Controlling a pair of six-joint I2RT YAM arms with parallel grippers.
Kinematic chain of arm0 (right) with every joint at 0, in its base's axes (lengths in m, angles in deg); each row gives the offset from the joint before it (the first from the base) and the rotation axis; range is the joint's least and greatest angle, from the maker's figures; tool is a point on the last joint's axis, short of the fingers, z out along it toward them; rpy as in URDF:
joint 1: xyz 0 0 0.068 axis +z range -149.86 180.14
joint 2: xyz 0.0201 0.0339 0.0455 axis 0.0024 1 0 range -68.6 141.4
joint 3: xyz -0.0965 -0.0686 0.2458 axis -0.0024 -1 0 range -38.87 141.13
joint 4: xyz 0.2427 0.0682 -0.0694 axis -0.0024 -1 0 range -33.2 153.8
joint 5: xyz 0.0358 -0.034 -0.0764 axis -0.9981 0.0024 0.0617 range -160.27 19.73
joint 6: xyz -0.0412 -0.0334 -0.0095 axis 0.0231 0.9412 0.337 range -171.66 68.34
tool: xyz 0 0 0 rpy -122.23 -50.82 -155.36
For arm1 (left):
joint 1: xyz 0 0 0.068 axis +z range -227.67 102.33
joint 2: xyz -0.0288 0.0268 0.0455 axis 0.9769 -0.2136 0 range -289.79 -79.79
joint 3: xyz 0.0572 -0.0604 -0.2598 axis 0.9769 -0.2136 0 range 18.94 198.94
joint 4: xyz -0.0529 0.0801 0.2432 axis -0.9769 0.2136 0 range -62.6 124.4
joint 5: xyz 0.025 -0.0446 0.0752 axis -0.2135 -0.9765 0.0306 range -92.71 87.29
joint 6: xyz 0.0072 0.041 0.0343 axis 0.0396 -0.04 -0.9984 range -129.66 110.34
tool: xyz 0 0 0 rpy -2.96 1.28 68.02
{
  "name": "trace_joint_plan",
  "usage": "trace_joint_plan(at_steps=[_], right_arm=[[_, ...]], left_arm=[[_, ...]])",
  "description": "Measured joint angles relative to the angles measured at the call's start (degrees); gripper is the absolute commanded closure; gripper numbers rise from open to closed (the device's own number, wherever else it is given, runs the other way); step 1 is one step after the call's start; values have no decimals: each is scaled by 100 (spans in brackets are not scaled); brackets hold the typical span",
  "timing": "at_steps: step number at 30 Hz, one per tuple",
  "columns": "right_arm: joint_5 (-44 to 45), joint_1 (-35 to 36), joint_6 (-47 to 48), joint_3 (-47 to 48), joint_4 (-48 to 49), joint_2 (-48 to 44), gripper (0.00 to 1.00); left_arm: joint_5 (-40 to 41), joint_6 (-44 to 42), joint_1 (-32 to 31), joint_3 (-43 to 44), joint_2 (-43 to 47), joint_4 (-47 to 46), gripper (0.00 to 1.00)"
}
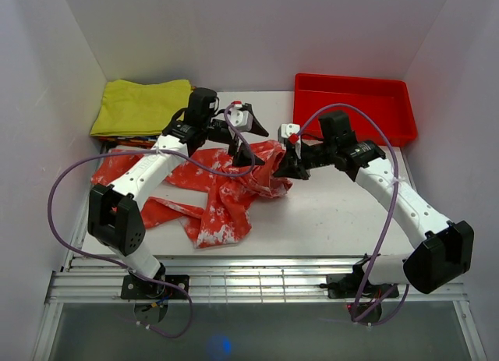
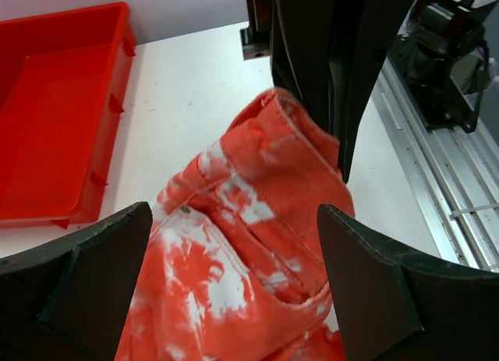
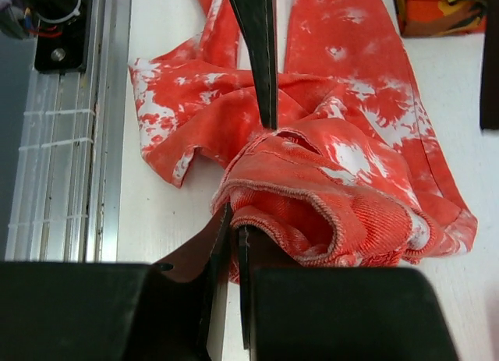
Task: Fold and stack the trousers
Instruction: Flatten the trousers out
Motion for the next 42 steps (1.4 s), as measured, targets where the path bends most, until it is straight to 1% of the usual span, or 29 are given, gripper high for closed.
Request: trace_joint_plan(at_steps=[7, 9, 11, 12, 14, 15, 18, 19, 20, 23, 29, 30, 31, 32, 33, 34, 39, 42], right_arm=[[247, 549, 861, 0, -448, -85, 91], [297, 625, 1038, 2, -610, -94, 91], [356, 664, 1165, 11, -723, -94, 91], [400, 675, 1226, 20, -774, -94, 91], [470, 678, 1300, 24, -813, -96, 90], [514, 678, 1327, 24, -826, -105, 90], [599, 697, 1357, 20, -844, -155, 89], [640, 710, 1362, 2, -828, -197, 89], [678, 715, 1375, -31, -811, -251, 89], [769, 715, 1346, -68, -745, -387, 87], [813, 743, 1281, -175, -651, -522, 88], [835, 743, 1285, -227, -619, -568, 88], [857, 743, 1290, -267, -603, -603, 88], [883, 743, 1298, -319, -568, -649, 88], [896, 743, 1307, -345, -573, -682, 88], [896, 743, 1318, -374, -584, -715, 88], [916, 734, 1543, -400, -538, -767, 87], [892, 737, 1762, -398, -601, -767, 86]], left_arm=[[-223, -411, -457, -197, -15, 11, 2], [-251, -664, -540, -219, -15, 153, 9], [-269, -892, -612, -227, -15, 321, 24], [-284, -999, -640, -227, -15, 433, 38], [-313, -1202, -682, -227, -15, 649, 47], [-315, -1307, -699, -227, -15, 754, 54], [-310, -1596, -721, -225, -15, 1001, 65], [-310, -1672, -723, -225, -15, 1071, 81], [-310, -1716, -726, -223, -15, 1165, 100], [-306, -1912, -782, -223, -7, 1362, 100], [-195, -1974, -850, -223, 83, 1493, 100], [-179, -1965, -855, -225, 92, 1499, 100], [-168, -1961, -861, -238, 109, 1519, 75], [-149, -2002, -868, -280, 146, 1510, 30], [-118, -2011, -876, -337, 205, 1515, 5], [-57, -1993, -879, -396, 262, 1471, 2], [4, -1982, -925, -981, 785, 1134, 2], [-7, -2000, -977, -1010, 868, 870, 2]])
